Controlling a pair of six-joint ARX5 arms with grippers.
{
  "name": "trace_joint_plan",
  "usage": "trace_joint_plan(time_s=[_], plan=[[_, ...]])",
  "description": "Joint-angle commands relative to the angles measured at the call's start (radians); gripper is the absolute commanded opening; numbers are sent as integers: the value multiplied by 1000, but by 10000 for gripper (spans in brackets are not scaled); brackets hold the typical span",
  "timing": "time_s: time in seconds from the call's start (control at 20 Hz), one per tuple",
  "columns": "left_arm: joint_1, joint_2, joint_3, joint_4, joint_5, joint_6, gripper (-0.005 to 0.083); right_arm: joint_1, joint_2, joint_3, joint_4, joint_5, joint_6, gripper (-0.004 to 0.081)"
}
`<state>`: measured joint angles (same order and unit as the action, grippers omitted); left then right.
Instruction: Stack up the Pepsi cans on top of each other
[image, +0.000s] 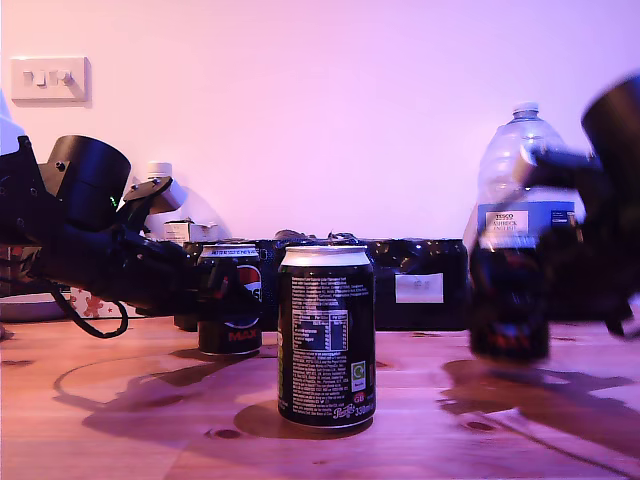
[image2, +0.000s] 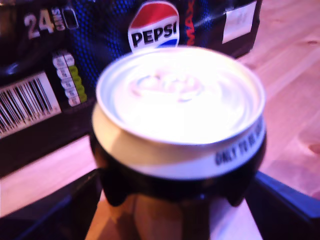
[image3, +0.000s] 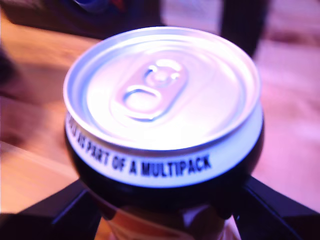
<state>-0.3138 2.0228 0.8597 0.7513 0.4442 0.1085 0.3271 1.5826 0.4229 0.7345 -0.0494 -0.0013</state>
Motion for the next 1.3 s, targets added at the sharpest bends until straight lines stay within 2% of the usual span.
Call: trace_joint_plan(time_s=[0.0, 0.15, 0.2, 0.35, 0.55, 0.7, 1.0, 1.1, 1.25], plan=[[-3, 21, 6, -6, 0, -2, 673, 7, -84, 18, 2, -5, -1, 332], [-3, 21, 6, -21, 3, 5, 428, 14, -171, 18, -63, -52, 1, 332], [-3, 21, 6, -21, 5, 5, 392, 25, -201, 18, -80, -68, 1, 332], [-3, 21, 6, -21, 5, 5, 389, 78, -283, 42, -166, -145, 0, 332], [-3, 21, 6, -21, 5, 4, 389, 144, -330, 149, -343, -185, -4, 333], [-3, 21, 6, -22, 5, 4, 389, 179, -331, 226, -447, -185, -31, 333], [-3, 21, 6, -22, 5, 4, 389, 294, -331, 295, -518, -185, -64, 333], [-3, 21, 6, -23, 5, 4, 389, 340, -331, 295, -525, -143, -127, 335], [-3, 21, 6, -22, 5, 4, 389, 380, -331, 295, -526, -96, -137, 335]])
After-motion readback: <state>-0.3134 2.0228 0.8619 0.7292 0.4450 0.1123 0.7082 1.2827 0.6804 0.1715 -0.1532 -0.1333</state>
